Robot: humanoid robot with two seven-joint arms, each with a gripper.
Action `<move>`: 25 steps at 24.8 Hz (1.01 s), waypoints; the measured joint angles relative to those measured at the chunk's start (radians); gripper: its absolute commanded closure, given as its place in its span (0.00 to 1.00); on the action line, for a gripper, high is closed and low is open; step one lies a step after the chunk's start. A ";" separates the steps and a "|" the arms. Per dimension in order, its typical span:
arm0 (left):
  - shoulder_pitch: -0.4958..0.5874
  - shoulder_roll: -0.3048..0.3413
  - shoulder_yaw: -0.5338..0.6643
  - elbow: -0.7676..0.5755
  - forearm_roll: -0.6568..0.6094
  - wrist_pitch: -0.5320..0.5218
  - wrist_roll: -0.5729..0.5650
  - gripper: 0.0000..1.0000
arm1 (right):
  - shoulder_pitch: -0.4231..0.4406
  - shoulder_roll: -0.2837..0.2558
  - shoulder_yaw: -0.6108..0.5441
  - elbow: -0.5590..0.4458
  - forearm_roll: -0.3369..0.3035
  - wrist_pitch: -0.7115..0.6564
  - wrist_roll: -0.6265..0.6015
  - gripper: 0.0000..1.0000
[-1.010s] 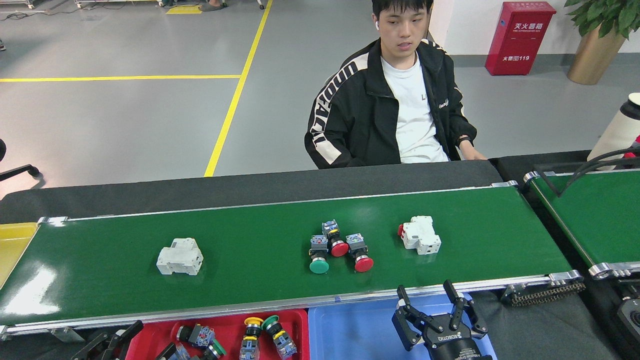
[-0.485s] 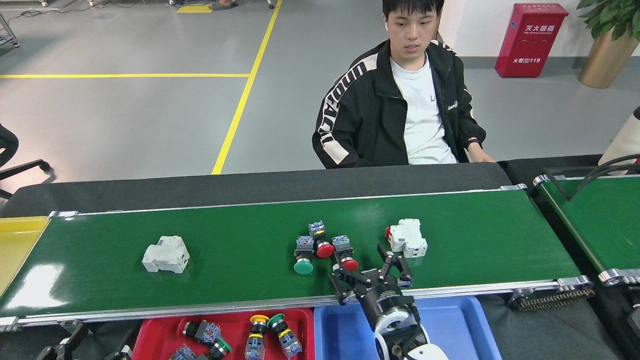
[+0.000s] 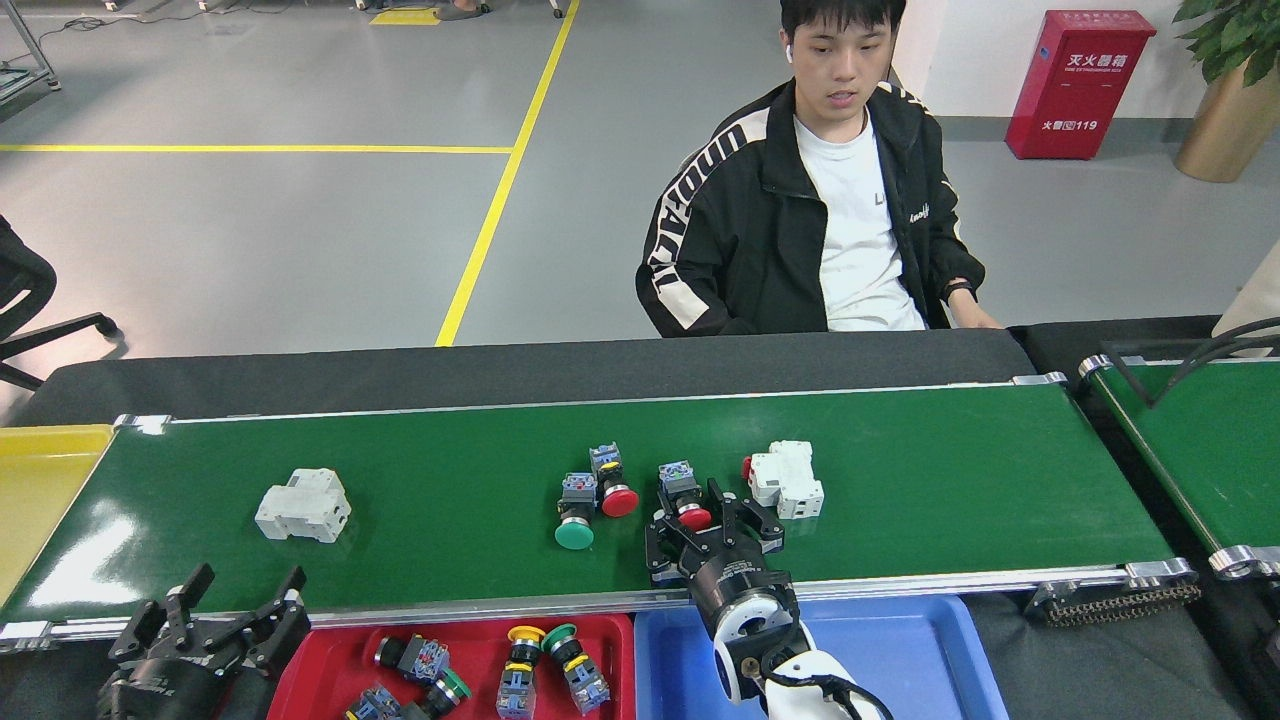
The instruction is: Pick switch part from conveyor to tray
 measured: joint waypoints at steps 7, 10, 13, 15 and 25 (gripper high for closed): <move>-0.139 0.024 -0.017 0.166 -0.003 0.042 0.008 0.00 | 0.100 -0.001 0.044 -0.292 0.000 -0.097 0.005 0.98; -0.225 0.057 -0.041 0.275 -0.003 0.066 0.010 0.00 | 0.194 -0.017 0.091 -0.379 0.000 -0.258 0.014 0.73; -0.283 0.095 -0.095 0.368 -0.003 0.107 0.034 0.08 | 0.254 -0.022 0.108 -0.399 0.002 -0.420 0.028 0.00; -0.297 0.122 -0.147 0.406 -0.003 0.135 0.066 0.46 | 0.267 -0.022 0.109 -0.399 0.002 -0.495 0.037 0.00; -0.301 0.149 -0.200 0.439 0.008 0.156 0.124 0.96 | 0.195 -0.010 -0.066 -0.434 0.000 -0.420 0.047 0.00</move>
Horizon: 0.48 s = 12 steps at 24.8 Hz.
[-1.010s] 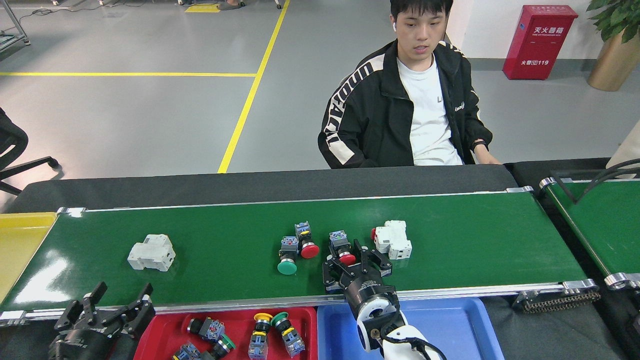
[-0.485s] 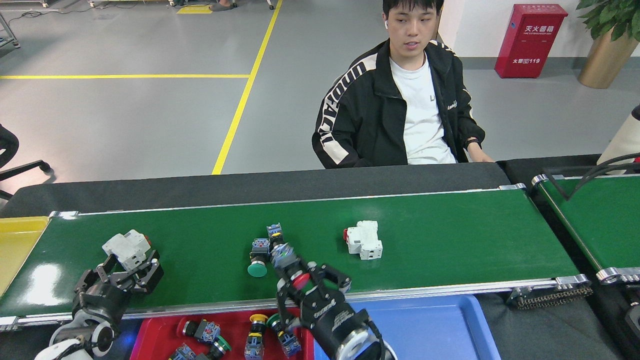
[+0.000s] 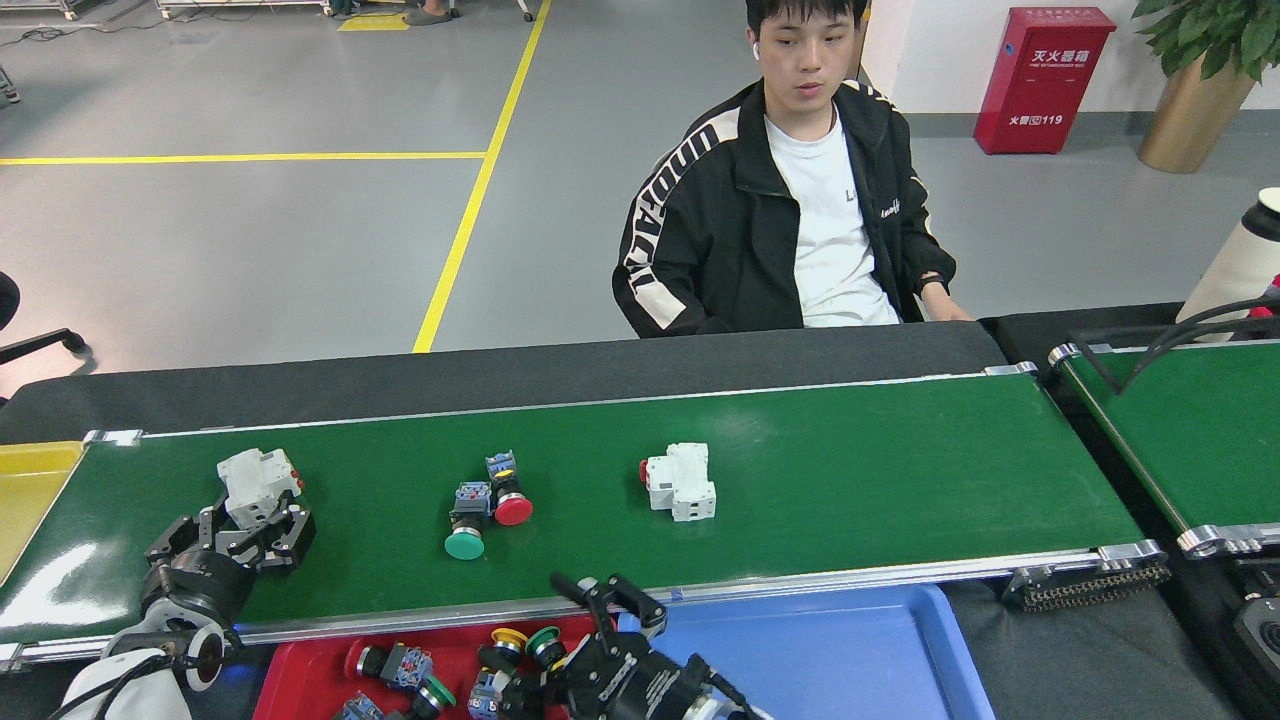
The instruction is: Pick switch part from conveyor to tray
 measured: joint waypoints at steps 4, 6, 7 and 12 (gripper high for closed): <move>0.026 0.000 0.006 -0.028 0.058 -0.029 0.005 0.96 | -0.013 -0.024 -0.126 -0.002 0.000 0.169 0.000 0.00; 0.088 0.006 0.017 -0.106 0.103 -0.072 0.005 0.96 | 0.005 -0.057 -0.183 -0.004 0.000 0.211 -0.001 0.00; 0.143 0.020 0.035 -0.170 0.129 -0.101 0.007 0.96 | 0.033 -0.067 -0.213 -0.009 -0.001 0.224 -0.006 0.00; 0.430 0.051 0.170 -0.500 0.220 -0.315 0.001 0.96 | 0.203 -0.110 -0.274 -0.064 -0.001 0.241 -0.065 0.00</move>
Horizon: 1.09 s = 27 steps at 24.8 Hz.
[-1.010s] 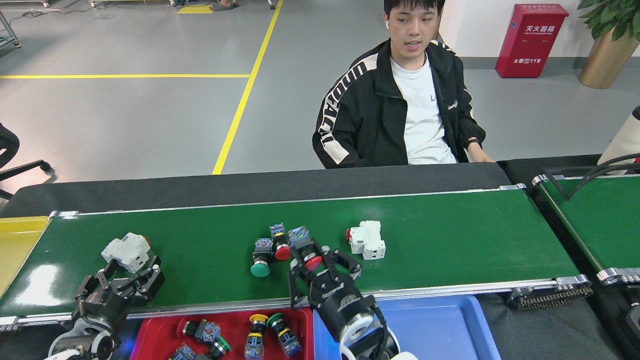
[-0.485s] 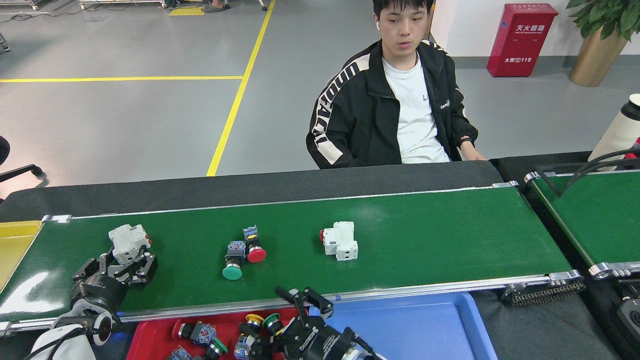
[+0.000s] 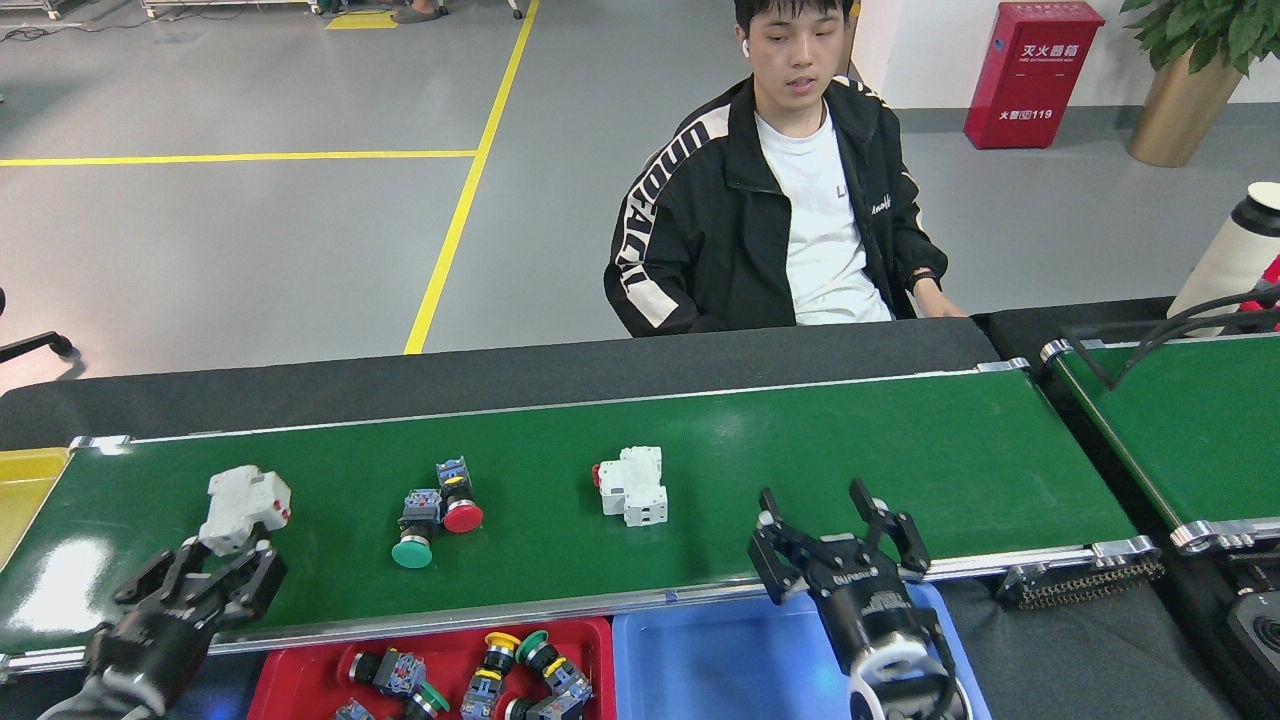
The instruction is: Pick switch part from conveyor to tray
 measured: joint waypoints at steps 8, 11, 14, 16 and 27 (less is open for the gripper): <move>0.227 -0.001 0.035 -0.296 -0.002 -0.184 0.000 0.96 | 0.145 -0.056 -0.018 -0.073 0.000 0.005 -0.076 0.00; 0.206 -0.002 -0.068 -0.383 -0.055 -0.190 0.002 0.96 | 0.145 -0.056 -0.019 -0.075 -0.001 0.001 -0.083 0.00; 0.083 -0.004 -0.289 -0.393 -0.186 -0.192 -0.013 0.96 | 0.145 -0.056 -0.019 -0.075 -0.001 -0.001 -0.086 0.00; 0.032 -0.013 -0.433 -0.392 -0.253 -0.193 -0.017 0.95 | 0.145 -0.056 -0.019 -0.075 -0.001 -0.001 -0.087 0.00; 0.019 -0.165 -0.768 -0.384 -0.506 -0.193 -0.025 0.00 | 0.129 -0.056 -0.019 -0.076 -0.001 -0.003 -0.089 0.00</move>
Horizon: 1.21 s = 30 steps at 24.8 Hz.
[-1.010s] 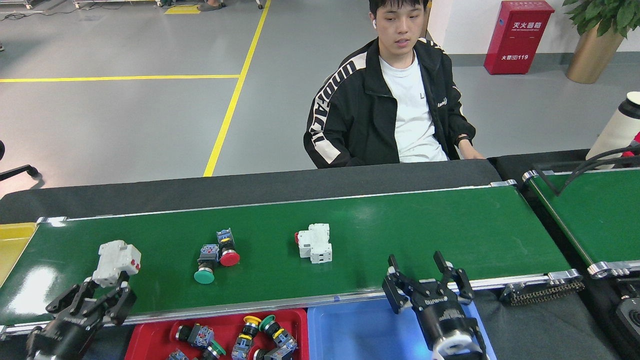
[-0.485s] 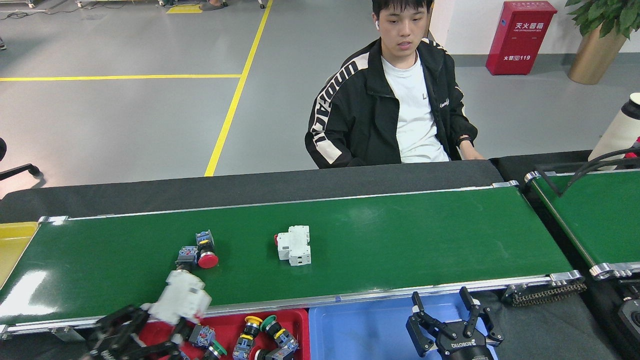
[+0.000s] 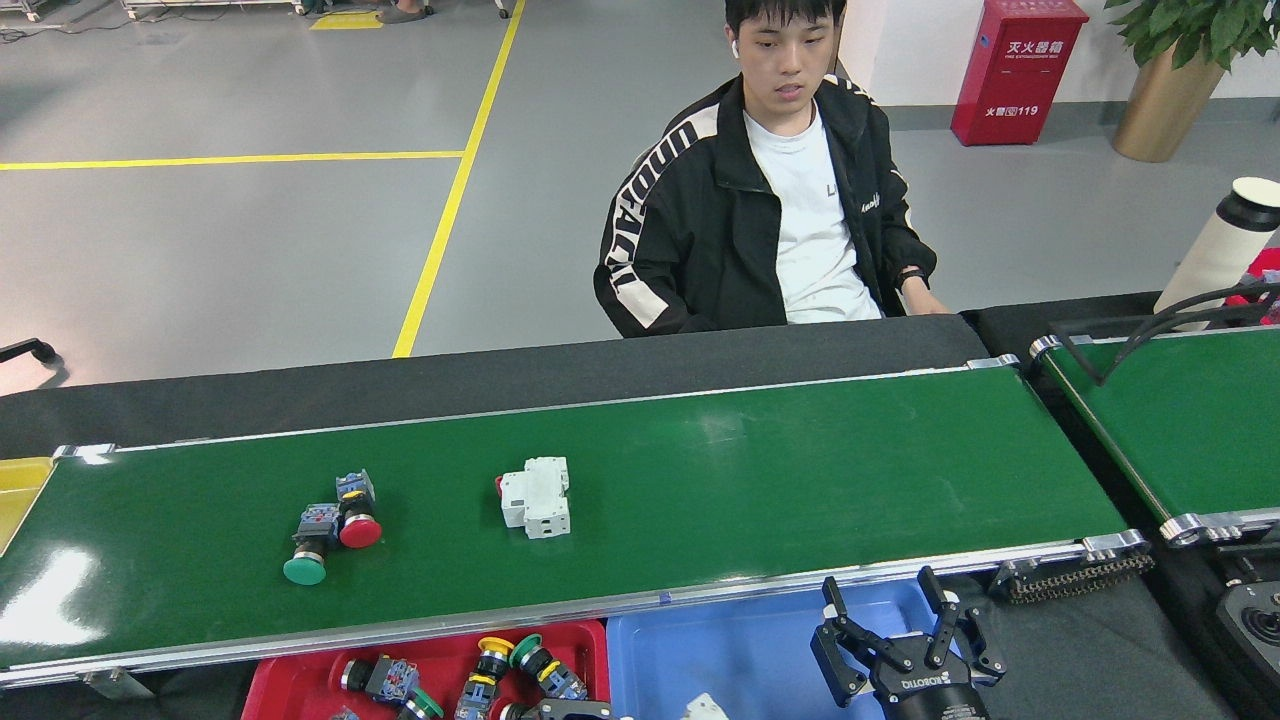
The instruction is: Pick switch part from conveyor to tray
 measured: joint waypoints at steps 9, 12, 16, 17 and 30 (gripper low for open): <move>0.020 -0.032 0.314 -0.009 0.149 0.000 -0.001 0.00 | -0.001 0.000 0.000 0.000 0.000 -0.002 0.000 0.00; 0.021 -0.033 0.611 0.003 0.261 0.000 -0.001 0.00 | -0.001 0.000 0.000 0.000 0.000 -0.004 0.000 0.00; 0.054 -0.041 0.978 0.137 0.282 0.000 -0.001 0.00 | -0.001 0.000 0.000 0.001 0.000 -0.003 0.000 0.00; 0.058 -0.044 1.027 0.167 0.280 0.000 -0.015 0.00 | -0.001 0.000 0.000 0.001 0.000 -0.003 0.000 0.00; -0.050 -0.024 1.067 0.381 0.288 0.133 -0.085 0.00 | -0.001 0.000 0.000 0.001 0.000 0.000 0.000 0.00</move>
